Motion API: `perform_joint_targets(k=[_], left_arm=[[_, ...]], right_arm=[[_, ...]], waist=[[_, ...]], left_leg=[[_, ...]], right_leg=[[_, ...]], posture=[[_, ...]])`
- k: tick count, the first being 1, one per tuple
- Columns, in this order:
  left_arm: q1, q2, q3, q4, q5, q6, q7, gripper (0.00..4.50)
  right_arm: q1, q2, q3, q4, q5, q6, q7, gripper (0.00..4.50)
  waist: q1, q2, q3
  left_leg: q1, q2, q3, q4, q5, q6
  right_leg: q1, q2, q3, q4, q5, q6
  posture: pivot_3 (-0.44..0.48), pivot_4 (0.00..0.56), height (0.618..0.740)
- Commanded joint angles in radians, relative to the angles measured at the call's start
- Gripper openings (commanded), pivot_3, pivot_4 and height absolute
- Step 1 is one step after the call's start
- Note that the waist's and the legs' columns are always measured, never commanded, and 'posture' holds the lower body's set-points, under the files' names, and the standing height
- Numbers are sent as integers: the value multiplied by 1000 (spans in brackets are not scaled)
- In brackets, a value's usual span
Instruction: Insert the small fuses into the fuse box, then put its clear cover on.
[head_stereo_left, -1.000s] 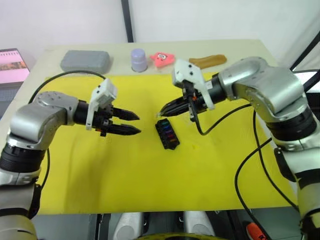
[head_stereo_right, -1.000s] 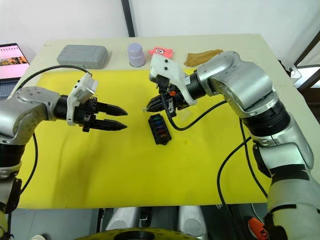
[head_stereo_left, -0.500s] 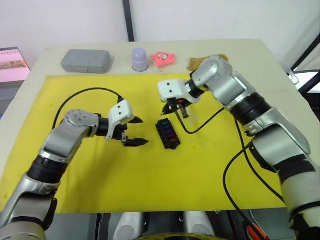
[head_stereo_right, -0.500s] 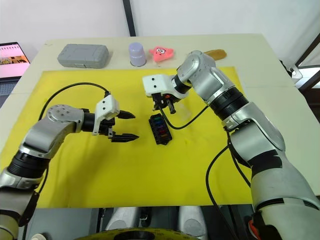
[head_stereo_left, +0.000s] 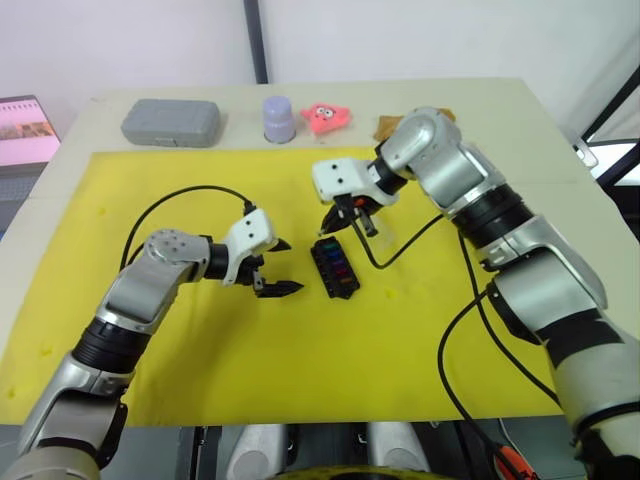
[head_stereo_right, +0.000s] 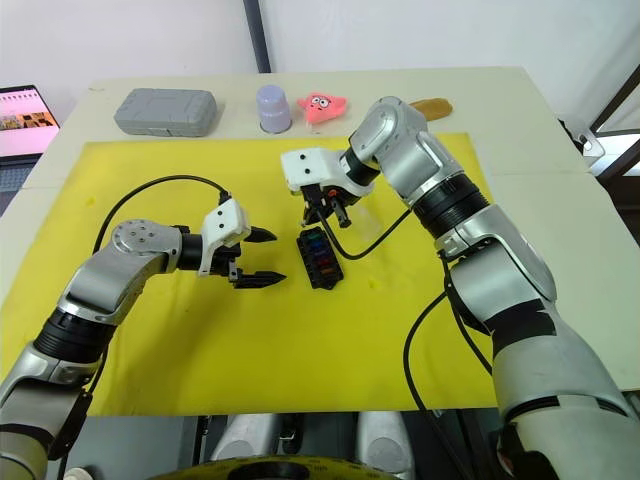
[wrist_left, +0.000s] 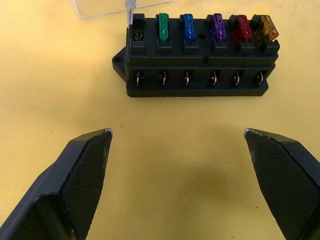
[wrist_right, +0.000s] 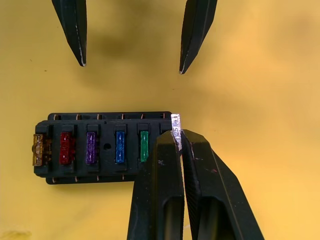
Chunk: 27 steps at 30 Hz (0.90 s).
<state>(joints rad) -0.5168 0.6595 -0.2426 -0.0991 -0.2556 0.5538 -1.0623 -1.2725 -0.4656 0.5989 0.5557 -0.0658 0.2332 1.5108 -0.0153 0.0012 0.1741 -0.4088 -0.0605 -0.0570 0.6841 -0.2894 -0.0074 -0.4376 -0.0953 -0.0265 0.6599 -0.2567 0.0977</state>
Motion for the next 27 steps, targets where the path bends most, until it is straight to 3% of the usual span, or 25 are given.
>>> perform_joint_targets(k=[1,27], left_arm=[[-2,0,7,-21,3,-18,-1,4436],[-1,-10,9,-28,4,-8,-2,4436]], right_arm=[[-12,6,-29,-13,-16,-10,11,0],[-4,53,-41,101,-75,-87,2,0]], waist=[[-1,0,0],[-2,0,0]], left_leg=[[0,0,0,0,0,0],[0,0,0,0,0,0]], right_leg=[[0,0,0,0,0,0],[-1,0,0,2,0,0]], posture=[[0,150,731],[0,150,731]])
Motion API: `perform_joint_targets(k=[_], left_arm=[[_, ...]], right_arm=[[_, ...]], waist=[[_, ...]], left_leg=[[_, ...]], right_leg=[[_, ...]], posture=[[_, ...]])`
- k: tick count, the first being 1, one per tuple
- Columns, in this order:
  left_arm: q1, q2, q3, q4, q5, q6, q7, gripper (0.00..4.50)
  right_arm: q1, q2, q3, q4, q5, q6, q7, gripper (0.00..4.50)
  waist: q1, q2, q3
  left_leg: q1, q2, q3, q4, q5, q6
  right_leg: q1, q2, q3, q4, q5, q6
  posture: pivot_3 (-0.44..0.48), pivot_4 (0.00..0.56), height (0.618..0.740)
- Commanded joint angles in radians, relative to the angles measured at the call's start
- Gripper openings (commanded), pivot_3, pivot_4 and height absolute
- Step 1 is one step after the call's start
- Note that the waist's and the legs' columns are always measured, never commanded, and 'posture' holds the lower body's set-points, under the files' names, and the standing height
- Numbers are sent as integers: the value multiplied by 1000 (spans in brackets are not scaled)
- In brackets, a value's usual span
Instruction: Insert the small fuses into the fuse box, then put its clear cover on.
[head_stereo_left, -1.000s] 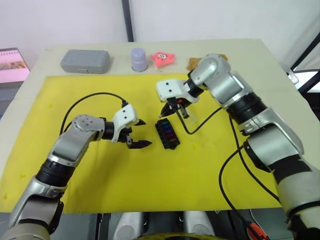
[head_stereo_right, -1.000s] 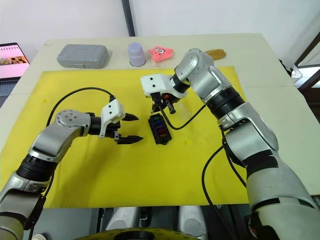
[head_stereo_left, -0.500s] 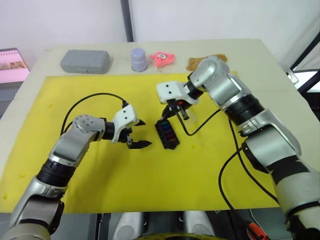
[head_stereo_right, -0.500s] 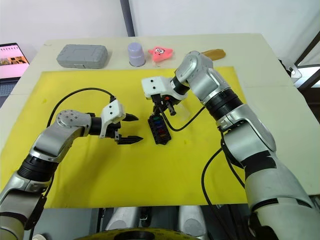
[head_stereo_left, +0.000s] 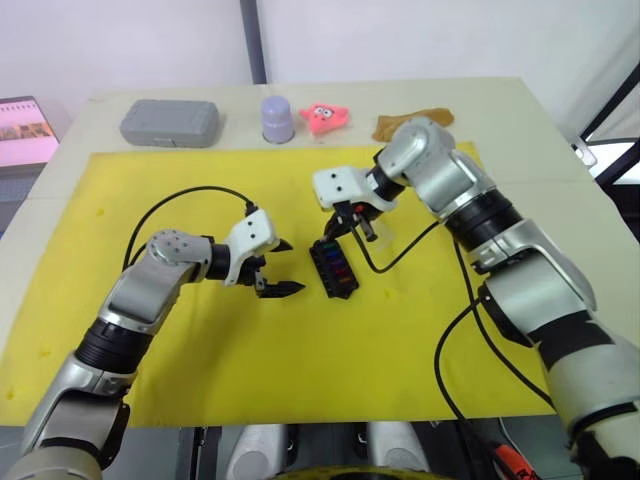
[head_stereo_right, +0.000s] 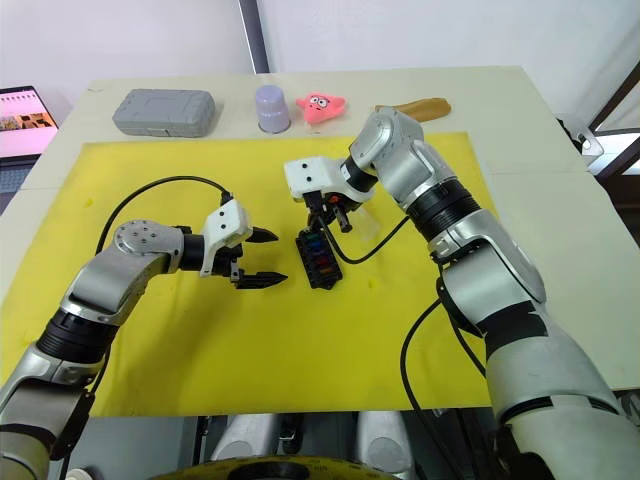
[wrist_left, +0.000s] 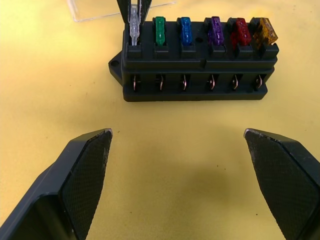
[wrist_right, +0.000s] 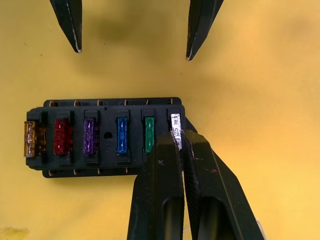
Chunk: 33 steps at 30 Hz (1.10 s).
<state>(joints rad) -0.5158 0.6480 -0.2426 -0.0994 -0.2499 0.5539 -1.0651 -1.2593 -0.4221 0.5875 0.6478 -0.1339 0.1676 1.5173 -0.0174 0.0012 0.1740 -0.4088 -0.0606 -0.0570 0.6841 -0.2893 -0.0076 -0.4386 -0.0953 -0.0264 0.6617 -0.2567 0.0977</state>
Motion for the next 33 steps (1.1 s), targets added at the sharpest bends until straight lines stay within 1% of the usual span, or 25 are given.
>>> perform_joint_targets(k=[1,9,15,18,21,25,33], left_arm=[[-1,2,9,-28,-2,-8,1,4436],[1,1,11,-37,-4,0,8,4436],[4,0,12,-40,-5,1,12,4436],[2,-2,11,-38,-3,0,14,4436],[3,-5,9,-40,-1,0,17,4436],[4,-10,8,-47,-3,5,25,4436],[21,-11,14,-65,-6,11,41,4436]], right_arm=[[-17,13,-31,15,-10,-26,-5,0],[-22,36,-33,72,-36,-79,-6,0],[-26,47,-43,99,-38,-94,22,0],[-45,55,-47,133,-44,-99,43,0],[-103,77,-56,201,-44,-78,85,0],[-149,94,-46,262,-41,-87,97,0],[-169,117,-18,319,-56,-113,97,0]], waist=[[0,0,0],[-1,0,0],[-1,0,0],[-1,0,0],[-2,0,0],[-1,0,0],[-3,0,0]], left_leg=[[0,0,0,0,0,0],[0,0,0,0,0,0],[0,0,0,0,0,0],[0,0,0,0,0,0],[0,0,0,0,0,0],[0,0,0,0,0,0],[0,0,0,0,0,0]], right_leg=[[0,0,0,0,0,0],[0,0,0,0,0,0],[0,0,0,0,0,0],[0,0,0,0,0,0],[0,0,0,1,0,0],[0,0,0,1,0,0],[0,0,0,1,0,0]], posture=[[0,150,731],[0,150,731],[0,150,731],[0,150,731],[0,150,731],[0,150,731],[0,150,731]])
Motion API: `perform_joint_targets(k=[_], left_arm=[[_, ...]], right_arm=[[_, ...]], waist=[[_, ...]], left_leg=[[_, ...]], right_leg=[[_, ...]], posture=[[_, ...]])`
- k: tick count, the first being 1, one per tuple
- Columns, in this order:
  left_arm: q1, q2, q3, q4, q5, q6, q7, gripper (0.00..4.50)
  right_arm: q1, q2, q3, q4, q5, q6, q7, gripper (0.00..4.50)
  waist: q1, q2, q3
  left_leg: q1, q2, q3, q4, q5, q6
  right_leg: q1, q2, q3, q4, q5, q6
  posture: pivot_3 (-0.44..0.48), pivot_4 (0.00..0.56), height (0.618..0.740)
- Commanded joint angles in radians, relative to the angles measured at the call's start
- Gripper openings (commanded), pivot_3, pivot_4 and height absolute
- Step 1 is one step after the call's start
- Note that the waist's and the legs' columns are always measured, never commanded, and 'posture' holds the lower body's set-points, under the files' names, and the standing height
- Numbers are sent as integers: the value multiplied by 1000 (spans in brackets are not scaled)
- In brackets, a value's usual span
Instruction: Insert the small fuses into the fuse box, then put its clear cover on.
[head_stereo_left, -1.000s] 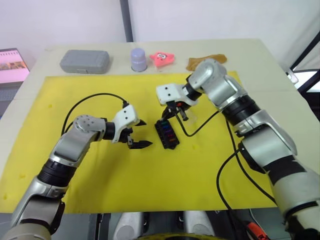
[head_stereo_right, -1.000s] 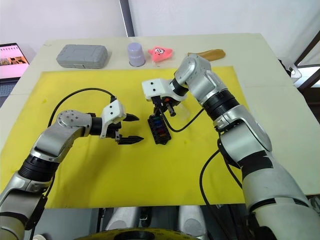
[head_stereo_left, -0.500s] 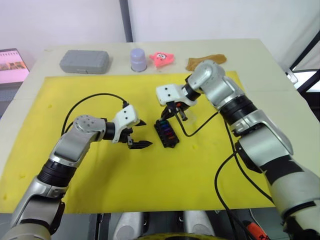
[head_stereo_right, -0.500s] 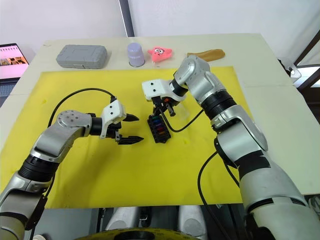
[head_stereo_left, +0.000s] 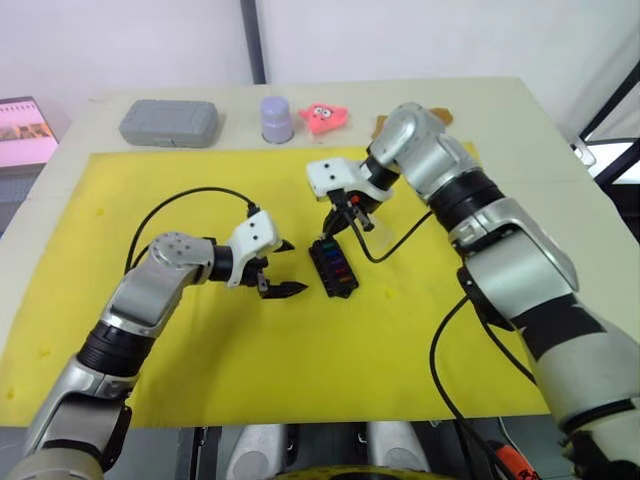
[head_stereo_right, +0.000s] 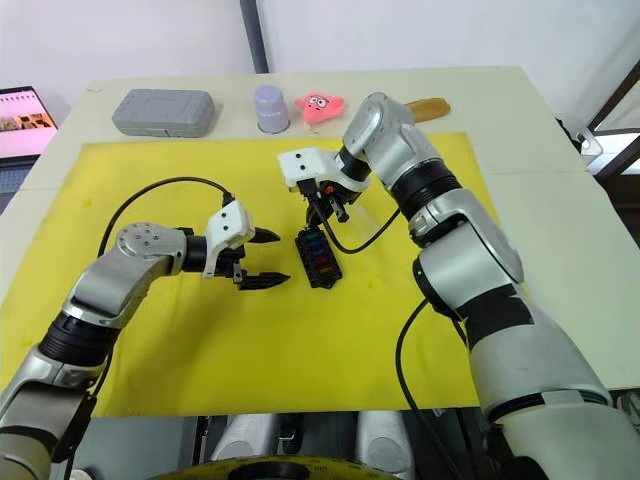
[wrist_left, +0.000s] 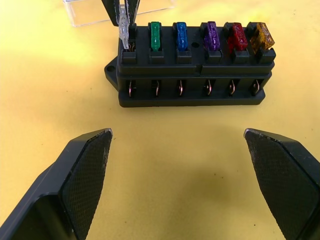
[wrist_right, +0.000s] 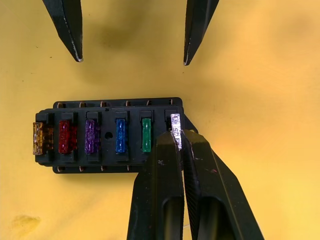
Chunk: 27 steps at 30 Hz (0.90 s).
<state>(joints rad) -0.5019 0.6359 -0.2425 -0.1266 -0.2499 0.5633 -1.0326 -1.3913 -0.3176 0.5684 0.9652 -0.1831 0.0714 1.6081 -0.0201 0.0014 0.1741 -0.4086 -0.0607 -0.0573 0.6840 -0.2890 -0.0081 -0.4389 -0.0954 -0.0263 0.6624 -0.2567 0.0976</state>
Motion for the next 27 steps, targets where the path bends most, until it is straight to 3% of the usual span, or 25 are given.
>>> perform_joint_targets(k=[1,27], left_arm=[[10,2,14,-39,-6,0,10,4436],[6,-5,13,-32,2,-8,19,4436]], right_arm=[[-36,14,2,7,-9,-19,6,0],[-18,32,-26,72,-83,-100,-14,0]], waist=[[0,0,0],[1,0,0]], left_leg=[[0,0,0,0,0,0],[0,0,0,0,0,0]], right_leg=[[0,0,0,0,0,0],[0,0,0,0,0,0]], posture=[[0,150,731],[0,150,731]])
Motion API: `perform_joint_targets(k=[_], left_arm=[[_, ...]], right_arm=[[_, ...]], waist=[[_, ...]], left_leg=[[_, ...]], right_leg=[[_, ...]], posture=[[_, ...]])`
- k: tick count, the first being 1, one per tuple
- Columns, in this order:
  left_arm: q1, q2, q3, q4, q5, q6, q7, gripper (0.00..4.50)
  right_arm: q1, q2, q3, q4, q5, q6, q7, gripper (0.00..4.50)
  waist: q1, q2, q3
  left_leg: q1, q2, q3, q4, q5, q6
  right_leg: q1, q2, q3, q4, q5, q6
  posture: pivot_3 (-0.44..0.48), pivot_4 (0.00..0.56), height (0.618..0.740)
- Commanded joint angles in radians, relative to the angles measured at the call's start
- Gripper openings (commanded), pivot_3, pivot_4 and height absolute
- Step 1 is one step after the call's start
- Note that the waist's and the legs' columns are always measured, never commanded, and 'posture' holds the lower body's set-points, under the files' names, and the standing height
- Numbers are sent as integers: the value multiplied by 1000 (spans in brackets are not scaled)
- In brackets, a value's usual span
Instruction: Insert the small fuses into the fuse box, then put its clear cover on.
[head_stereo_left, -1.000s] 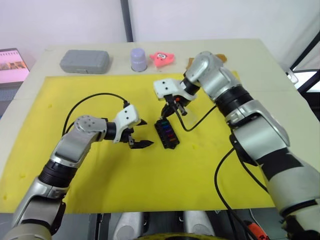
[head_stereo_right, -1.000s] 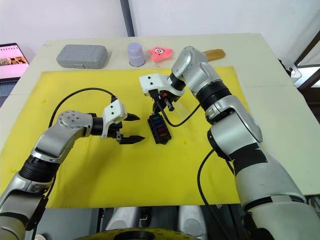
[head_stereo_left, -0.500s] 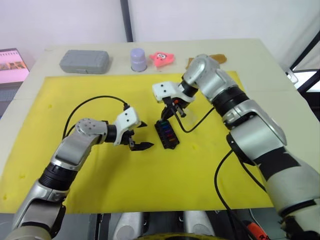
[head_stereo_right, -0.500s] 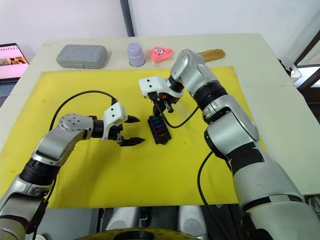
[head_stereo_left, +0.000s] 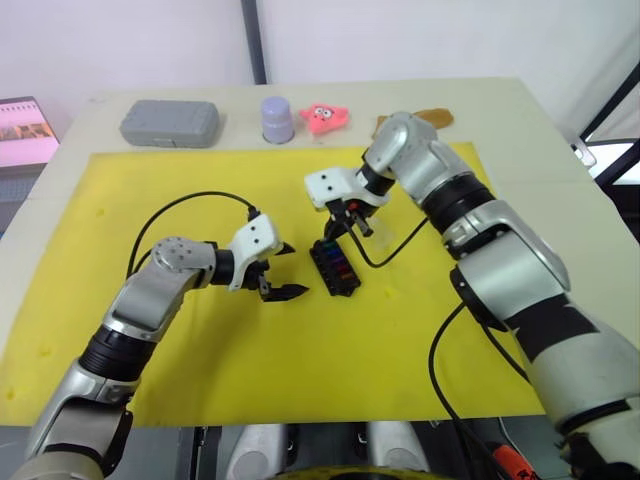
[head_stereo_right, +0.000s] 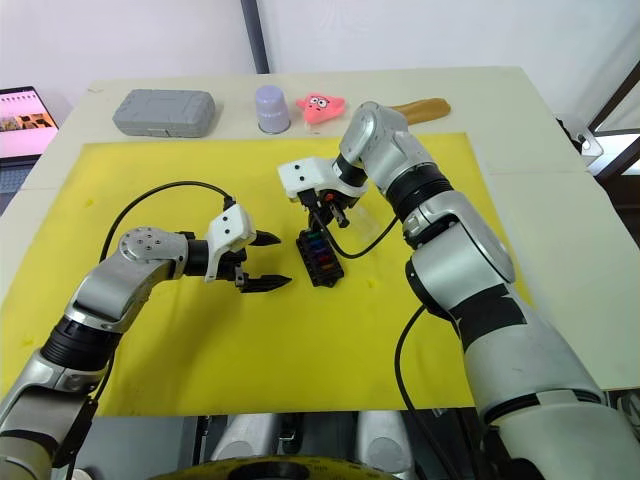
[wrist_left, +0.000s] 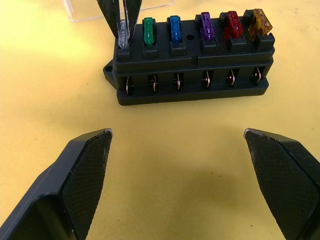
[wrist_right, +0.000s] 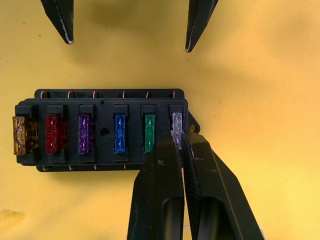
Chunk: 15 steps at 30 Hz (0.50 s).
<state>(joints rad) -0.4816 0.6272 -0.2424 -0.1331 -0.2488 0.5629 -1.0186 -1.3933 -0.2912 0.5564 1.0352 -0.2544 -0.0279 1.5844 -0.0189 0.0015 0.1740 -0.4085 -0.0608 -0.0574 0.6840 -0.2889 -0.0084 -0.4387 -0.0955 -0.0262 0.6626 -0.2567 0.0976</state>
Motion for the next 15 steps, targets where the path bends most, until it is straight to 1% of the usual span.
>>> perform_joint_targets(k=[1,4,7,8,9,15], left_arm=[[-15,4,13,-25,0,-8,4,4436],[-16,5,14,-23,0,-8,2,4436],[-17,5,13,-22,0,-8,1,4500],[-17,5,13,-22,0,-8,1,4500],[-19,6,13,-20,0,-8,0,4500],[-25,6,12,-11,1,-10,-5,4500]], right_arm=[[-17,6,-19,-2,-9,0,12,0],[-21,6,-29,-10,-5,2,17,0],[-23,4,-38,-18,-1,7,20,1046],[-25,4,-44,-22,2,16,18,1456],[-28,5,-52,-26,7,23,13,1963],[-29,-4,-74,-55,13,39,17,1963]], waist=[[0,0,0],[-1,0,0],[0,0,0],[0,0,0],[0,0,0],[-1,0,0]], left_leg=[[0,0,0,0,0,0],[0,0,0,0,0,0],[0,0,0,0,0,0],[0,0,0,0,0,0],[0,0,0,0,0,0],[0,0,0,0,0,0]], right_leg=[[0,0,0,0,0,0],[0,0,0,0,0,0],[0,0,0,0,0,0],[0,0,0,0,0,0],[0,0,0,0,0,0],[0,0,0,0,0,0]], posture=[[0,150,731],[0,150,731],[0,150,731],[0,150,731],[0,150,731],[0,150,731]])
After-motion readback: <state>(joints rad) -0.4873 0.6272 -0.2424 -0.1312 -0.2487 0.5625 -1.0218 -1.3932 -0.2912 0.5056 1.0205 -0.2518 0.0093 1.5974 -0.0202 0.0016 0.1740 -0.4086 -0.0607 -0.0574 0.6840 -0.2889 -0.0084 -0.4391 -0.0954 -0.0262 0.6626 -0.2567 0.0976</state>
